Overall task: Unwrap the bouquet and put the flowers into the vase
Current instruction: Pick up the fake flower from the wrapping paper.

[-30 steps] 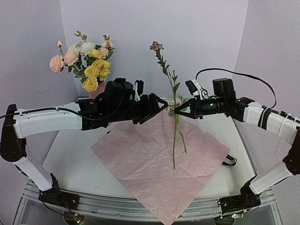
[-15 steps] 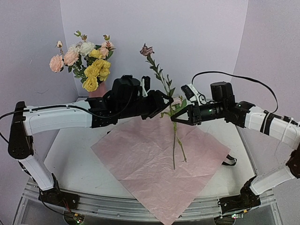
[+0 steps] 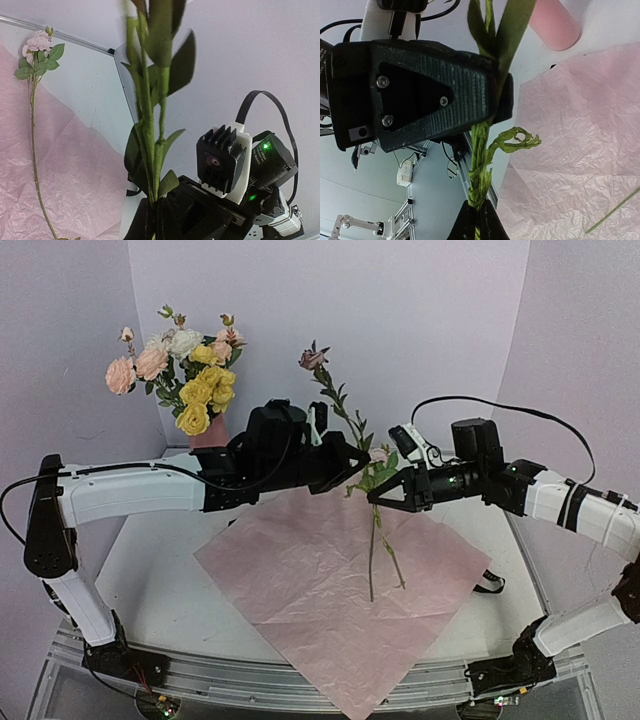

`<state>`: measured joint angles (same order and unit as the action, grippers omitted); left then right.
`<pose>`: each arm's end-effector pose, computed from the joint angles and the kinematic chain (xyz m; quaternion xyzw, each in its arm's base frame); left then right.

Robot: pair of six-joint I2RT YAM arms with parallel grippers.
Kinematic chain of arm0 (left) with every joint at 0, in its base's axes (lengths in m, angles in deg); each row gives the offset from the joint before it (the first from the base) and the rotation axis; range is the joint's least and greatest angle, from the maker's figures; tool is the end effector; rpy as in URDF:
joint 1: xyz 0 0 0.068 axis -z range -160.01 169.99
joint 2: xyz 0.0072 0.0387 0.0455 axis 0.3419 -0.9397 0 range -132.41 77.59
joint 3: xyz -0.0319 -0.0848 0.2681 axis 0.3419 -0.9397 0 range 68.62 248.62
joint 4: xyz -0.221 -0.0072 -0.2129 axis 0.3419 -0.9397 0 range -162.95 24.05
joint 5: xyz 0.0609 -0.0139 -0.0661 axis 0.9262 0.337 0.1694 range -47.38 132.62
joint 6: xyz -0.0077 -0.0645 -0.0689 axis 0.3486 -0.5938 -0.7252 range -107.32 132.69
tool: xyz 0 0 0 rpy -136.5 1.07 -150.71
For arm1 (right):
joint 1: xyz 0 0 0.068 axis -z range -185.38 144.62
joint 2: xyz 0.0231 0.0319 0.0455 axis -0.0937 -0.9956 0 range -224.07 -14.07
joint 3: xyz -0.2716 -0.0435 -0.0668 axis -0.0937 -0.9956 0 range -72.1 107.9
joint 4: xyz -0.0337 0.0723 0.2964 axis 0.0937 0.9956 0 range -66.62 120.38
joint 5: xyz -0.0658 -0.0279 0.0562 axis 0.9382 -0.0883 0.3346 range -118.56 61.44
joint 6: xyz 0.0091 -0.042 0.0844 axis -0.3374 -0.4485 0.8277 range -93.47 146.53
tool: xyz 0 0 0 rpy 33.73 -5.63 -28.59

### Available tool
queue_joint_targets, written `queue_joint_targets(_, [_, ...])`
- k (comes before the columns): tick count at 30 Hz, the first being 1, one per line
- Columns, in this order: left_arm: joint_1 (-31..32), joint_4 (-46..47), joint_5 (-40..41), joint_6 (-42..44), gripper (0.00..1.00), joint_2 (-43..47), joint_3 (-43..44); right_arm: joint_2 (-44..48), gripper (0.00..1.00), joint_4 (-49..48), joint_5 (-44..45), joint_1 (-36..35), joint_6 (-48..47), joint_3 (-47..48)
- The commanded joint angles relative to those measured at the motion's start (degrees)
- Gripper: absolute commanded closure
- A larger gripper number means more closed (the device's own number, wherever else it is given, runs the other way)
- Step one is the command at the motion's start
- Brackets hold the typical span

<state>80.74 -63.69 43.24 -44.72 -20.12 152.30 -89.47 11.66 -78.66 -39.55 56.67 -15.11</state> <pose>0.2510 -0.4462 0.3402 0.0192 0.7756 -0.5391 0.3278 0.2740 0.2655 0.3286 -0.3050 0.6666 0.5883 0.3414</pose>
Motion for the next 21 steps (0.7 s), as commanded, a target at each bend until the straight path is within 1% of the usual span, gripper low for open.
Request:
queue_joint_targets(1, [0.2, 2.2, 0.0, 0.4, 1.0, 0.3, 3.1, 3.0, 0.57, 0.9, -1.5, -0.3, -0.9, 0.6])
queue_joint_targets(2, [0.2, 2.2, -0.1, 0.9, 1.0, 0.6, 3.1, 3.7, 0.43, 1.7, -0.6, -0.3, -1.1, 0.4])
queue_joint_targets(3, [0.2, 1.9, -0.3, 1.5, 1.0, 1.0, 2.9, 4.7, 0.35, 2.5, 0.5, -0.3, -1.4, 0.1])
queue_joint_targets(4, [0.3, 1.4, -0.4, 1.9, 1.0, 1.5, 2.7, 5.7, 0.3, 3.6, 1.7, -0.3, -1.8, -0.2])
queue_joint_targets(6, [0.4, -1.0, -0.4, 1.5, 1.0, 2.4, 2.4, 8.5, 0.23, 6.7, 4.3, -0.3, -2.5, -0.5])
queue_joint_targets(9, [0.7, -8.5, -0.3, 2.6, 1.0, 4.0, 3.0, 12.9, 0.2, 11.6, 8.0, -0.3, -3.8, -0.5])
queue_joint_targets(13, [1.9, -13.4, 0.7, 6.2, 1.0, 7.4, 2.8, 19.2, 0.19, 17.2, 15.2, -0.3, -3.8, -1.7])
queue_joint_targets(17, [4.1, -17.6, 4.1, 12.9, 1.0, 11.1, 4.9, 24.5, 0.18, 17.7, 22.4, -0.3, -4.4, -4.1])
queue_joint_targets(19, [5.2, -19.0, 6.1, 15.2, 1.0, 13.1, 6.1, 25.5, 0.17, 17.7, 24.4, -0.3, -5.3, -4.0])
queue_joint_targets(21, [5.4, -19.9, 8.2, 16.6, 1.0, 15.9, 6.8, 24.6, 0.17, 17.9, 24.6, -0.3, -6.2, -2.8])
